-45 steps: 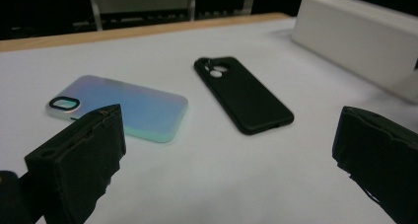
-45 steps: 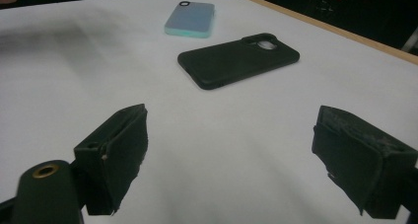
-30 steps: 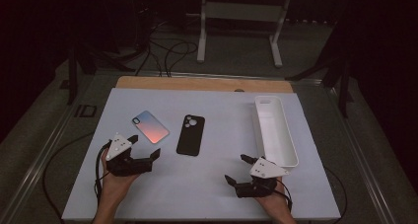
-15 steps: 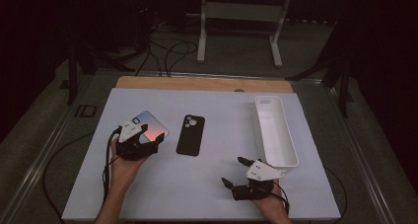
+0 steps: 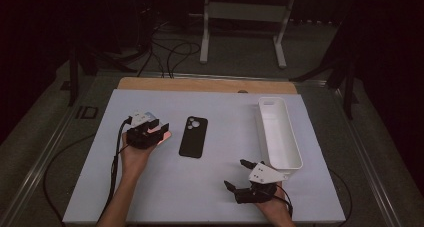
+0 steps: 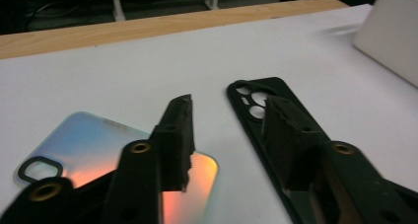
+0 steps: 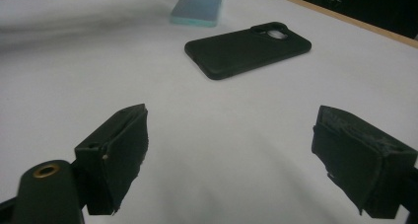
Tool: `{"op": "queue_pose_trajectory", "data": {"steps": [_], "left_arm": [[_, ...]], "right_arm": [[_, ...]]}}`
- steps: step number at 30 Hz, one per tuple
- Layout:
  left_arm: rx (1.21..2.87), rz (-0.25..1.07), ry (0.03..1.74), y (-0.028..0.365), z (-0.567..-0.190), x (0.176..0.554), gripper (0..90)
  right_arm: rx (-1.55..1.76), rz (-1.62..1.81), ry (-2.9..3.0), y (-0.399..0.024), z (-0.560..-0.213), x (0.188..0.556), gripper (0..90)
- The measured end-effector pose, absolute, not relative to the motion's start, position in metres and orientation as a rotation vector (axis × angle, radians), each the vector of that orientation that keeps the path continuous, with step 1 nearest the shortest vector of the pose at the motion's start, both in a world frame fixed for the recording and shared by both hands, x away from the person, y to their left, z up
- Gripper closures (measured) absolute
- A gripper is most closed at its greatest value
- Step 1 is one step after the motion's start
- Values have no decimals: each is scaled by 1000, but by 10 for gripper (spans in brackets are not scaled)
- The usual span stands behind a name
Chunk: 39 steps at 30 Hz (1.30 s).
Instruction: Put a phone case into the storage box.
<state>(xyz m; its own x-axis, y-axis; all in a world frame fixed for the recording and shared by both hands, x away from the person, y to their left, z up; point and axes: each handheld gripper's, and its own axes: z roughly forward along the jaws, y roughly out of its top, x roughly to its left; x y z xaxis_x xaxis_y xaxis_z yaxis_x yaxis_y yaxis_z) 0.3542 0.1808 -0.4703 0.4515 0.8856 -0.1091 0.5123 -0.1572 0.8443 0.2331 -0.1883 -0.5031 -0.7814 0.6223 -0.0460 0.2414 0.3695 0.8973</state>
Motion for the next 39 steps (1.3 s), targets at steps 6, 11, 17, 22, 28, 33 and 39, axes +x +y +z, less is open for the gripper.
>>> {"op": "queue_pose_trajectory", "data": {"steps": [6, 11, 17, 22, 28, 33, 39], "left_arm": [[1864, 483, 1184, 178, -474, 372, 762], [1899, 510, 1185, 175, -477, 379, 873], [1885, 517, 1216, 174, -482, 388, 895], [1896, 521, 1216, 168, -485, 397, 891], [1919, 514, 1241, 161, -495, 403, 882], [1953, 496, 1282, 158, -507, 409, 883], [1991, 478, 1304, 151, -517, 411, 882]], "right_arm": [[748, 1382, 2259, -187, -504, 233, 140], [736, 1377, 2259, -187, -504, 233, 140], [725, 1355, 2272, -184, -505, 232, 141], [714, 1355, 2274, -183, -505, 231, 141], [715, 1357, 2271, -184, -504, 231, 141], [710, 1360, 2268, -185, -504, 231, 141], [710, 1359, 2269, -185, -504, 231, 141]]}}
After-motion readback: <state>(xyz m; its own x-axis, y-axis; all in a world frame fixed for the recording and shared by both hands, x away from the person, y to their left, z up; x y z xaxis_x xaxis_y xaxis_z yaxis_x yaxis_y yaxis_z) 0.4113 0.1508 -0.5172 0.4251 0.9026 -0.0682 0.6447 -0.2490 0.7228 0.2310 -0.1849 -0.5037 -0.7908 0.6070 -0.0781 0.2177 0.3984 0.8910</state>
